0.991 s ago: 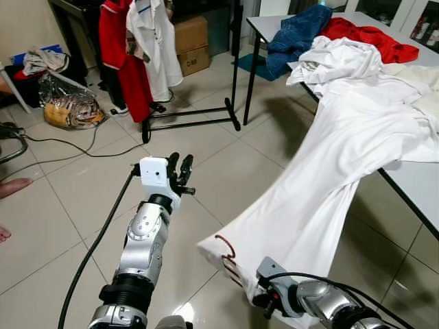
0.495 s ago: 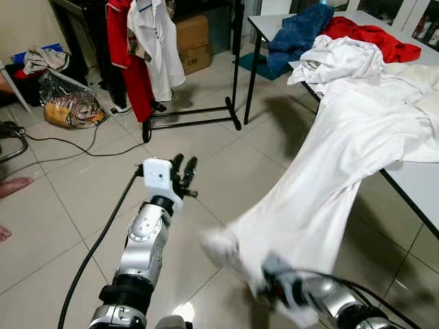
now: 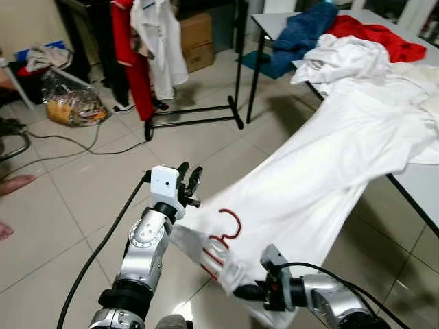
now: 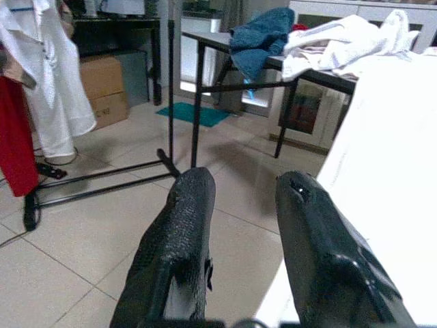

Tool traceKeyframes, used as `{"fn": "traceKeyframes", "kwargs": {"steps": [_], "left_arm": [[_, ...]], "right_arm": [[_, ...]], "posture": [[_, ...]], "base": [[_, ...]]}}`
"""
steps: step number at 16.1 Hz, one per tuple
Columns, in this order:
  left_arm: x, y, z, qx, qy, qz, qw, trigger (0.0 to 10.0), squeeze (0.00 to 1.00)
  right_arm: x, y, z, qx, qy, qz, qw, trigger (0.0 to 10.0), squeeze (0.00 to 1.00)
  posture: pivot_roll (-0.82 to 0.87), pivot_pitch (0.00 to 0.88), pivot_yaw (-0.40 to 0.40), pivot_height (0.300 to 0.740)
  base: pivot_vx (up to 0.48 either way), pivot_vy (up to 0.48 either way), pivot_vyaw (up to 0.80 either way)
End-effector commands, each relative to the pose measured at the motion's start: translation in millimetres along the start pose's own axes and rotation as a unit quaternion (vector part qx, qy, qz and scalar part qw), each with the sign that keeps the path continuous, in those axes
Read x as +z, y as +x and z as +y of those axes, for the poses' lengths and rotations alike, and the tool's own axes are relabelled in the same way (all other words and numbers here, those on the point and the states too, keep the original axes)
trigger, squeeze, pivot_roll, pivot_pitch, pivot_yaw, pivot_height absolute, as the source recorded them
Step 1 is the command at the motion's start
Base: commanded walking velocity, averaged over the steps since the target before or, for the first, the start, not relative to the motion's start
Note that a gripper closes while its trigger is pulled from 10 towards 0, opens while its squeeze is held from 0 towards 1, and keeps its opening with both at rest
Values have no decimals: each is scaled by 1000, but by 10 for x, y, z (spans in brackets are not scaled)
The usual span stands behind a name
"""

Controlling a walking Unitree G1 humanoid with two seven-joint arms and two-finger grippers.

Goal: Hang hanger

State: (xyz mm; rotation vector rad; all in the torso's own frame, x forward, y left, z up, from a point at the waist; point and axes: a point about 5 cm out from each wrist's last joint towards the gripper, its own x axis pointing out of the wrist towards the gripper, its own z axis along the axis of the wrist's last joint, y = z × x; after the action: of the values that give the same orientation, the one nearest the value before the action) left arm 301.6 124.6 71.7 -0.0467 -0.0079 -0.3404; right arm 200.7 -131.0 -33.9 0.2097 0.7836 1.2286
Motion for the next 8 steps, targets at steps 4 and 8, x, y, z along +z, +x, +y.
{"fn": "traceKeyframes", "kwargs": {"steps": [4,8], "left_arm": [[-10,0,5,-4,5,1,1000,10000,0],[-9,4,3,-4,4,0,1000,10000,0]], "right_arm": [[-52,-83,-23,3,25,31,999,10000,0],[-99,-149,-180,-106,12,64,992,10000,0]], "posture": [[118,1,37,740],[125,0,35,740]], "base": [[0,0,0],[0,0,0]]}}
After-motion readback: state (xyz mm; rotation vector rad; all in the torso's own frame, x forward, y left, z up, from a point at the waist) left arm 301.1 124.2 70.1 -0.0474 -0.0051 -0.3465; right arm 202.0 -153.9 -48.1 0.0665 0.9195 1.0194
